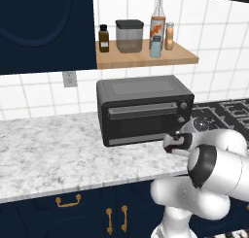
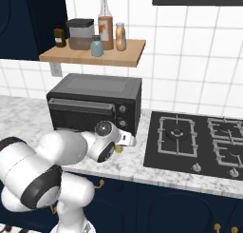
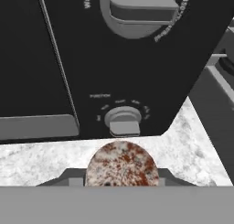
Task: Put the shaker and condiment bottle from the counter next to their counterparts in the cabinet.
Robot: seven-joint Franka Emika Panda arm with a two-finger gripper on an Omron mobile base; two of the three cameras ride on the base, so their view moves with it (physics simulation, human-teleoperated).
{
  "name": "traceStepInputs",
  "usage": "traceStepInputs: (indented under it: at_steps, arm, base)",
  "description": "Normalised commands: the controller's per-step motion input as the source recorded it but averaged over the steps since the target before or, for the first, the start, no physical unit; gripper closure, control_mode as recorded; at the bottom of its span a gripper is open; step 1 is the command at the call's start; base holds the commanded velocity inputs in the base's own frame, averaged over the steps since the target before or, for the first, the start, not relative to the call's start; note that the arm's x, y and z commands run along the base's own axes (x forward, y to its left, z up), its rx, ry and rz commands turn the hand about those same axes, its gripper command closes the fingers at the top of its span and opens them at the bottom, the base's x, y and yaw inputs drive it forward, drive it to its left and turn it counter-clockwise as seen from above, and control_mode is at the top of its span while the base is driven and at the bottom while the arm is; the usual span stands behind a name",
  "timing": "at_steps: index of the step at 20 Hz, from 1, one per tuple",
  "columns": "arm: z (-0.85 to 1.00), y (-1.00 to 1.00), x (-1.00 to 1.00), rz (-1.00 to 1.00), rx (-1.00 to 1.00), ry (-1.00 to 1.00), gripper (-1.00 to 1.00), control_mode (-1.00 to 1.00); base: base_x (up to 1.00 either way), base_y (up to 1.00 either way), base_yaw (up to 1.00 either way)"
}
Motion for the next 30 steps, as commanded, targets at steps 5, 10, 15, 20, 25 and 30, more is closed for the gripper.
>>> traceStepInputs:
  at_steps: [5, 10, 15, 20, 25, 30]
  arm:
    - [0.69, -0.19, -0.54, 0.00, 0.00, -0.19, 1.00, -1.00]
    - [0.90, -0.27, -0.25, 0.00, 0.00, -0.01, 1.00, -1.00]
    - [0.91, -0.18, -0.20, 0.00, 0.00, 0.00, 1.00, -1.00]
    - [0.95, -0.01, -0.10, 0.02, 0.04, 0.00, 1.00, -1.00]
    - [0.83, 0.00, 0.00, 0.00, 0.04, 0.00, 1.00, -1.00]
    - [0.64, 0.00, 0.00, 0.00, 0.04, 0.00, 1.00, -1.00]
  base:
    - [0.00, 0.00, 0.00]
    - [0.00, 0.00, 0.00]
    - [0.00, 0.00, 0.00]
    - [0.00, 0.00, 0.00]
    - [0.00, 0.00, 0.00]
    - [0.00, 0.00, 0.00]
